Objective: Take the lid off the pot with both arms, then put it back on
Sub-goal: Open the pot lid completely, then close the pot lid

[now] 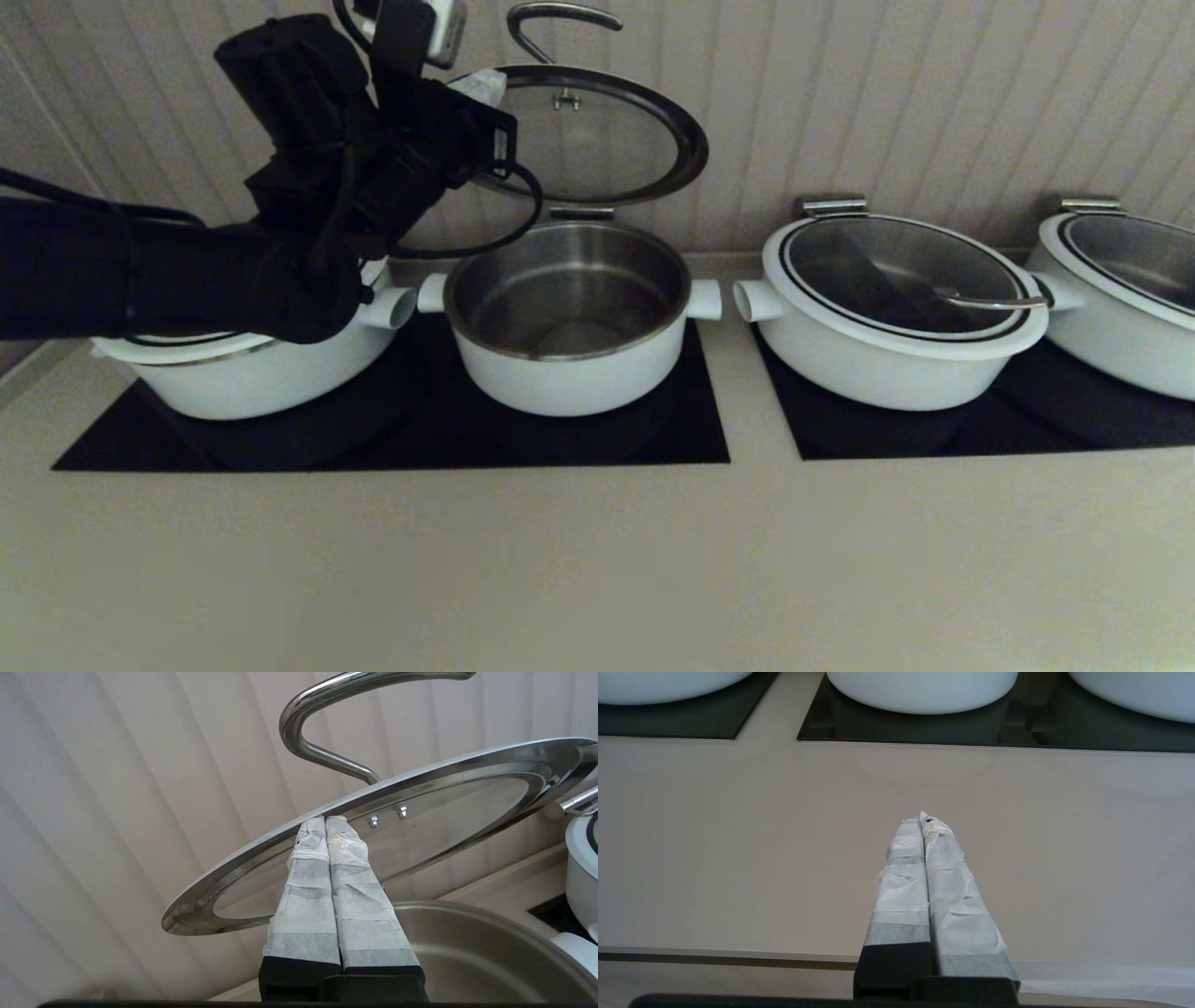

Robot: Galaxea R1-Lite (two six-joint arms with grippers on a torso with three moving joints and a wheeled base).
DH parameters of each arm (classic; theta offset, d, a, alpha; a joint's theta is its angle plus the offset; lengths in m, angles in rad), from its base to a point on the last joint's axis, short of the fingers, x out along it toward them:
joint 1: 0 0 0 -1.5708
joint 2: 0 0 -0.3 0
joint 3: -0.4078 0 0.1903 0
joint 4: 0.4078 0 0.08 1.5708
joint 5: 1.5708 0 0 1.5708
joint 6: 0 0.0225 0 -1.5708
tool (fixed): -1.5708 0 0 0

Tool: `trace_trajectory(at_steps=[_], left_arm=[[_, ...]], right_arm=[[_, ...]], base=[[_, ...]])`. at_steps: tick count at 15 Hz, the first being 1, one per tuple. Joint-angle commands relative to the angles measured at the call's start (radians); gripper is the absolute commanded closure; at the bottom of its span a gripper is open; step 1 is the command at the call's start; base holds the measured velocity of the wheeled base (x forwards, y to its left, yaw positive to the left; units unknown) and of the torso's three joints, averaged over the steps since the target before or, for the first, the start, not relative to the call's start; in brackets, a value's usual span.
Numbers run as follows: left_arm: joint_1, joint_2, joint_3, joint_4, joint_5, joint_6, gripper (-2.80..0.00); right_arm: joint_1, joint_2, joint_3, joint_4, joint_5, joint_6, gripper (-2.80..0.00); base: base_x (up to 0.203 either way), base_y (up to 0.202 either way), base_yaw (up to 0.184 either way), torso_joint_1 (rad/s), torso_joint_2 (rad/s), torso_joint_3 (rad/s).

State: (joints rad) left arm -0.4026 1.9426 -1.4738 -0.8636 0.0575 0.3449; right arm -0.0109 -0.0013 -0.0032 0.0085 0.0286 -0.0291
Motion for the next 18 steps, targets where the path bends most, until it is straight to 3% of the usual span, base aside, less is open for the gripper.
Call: trace_trajectory(at_steps=[1, 15, 18], left_arm=[[0.001, 0.004, 0.003, -0.002, 0.001, 0.002, 0.0], [0.001, -0.091, 0.021, 0.117, -0.001, 0.038, 0.0], [0.002, -0.154, 0.07, 0.142, -0.001, 0.074, 0.0]], right_arm=[[0.0, 0.001, 0.0, 0.001, 0.001, -0.001, 0.0], [0.0, 0.001, 0.0, 0.0, 0.001, 0.0, 0.0], [0.0, 0.001, 0.0, 0.001, 0.001, 0.0, 0.0]], base=[[0.0, 0.0, 0.0, 0.0, 0.0, 0.0], [0.0, 0.0, 0.0, 0.0, 0.0, 0.0], [0.0, 0.0, 0.0, 0.0, 0.0, 0.0]])
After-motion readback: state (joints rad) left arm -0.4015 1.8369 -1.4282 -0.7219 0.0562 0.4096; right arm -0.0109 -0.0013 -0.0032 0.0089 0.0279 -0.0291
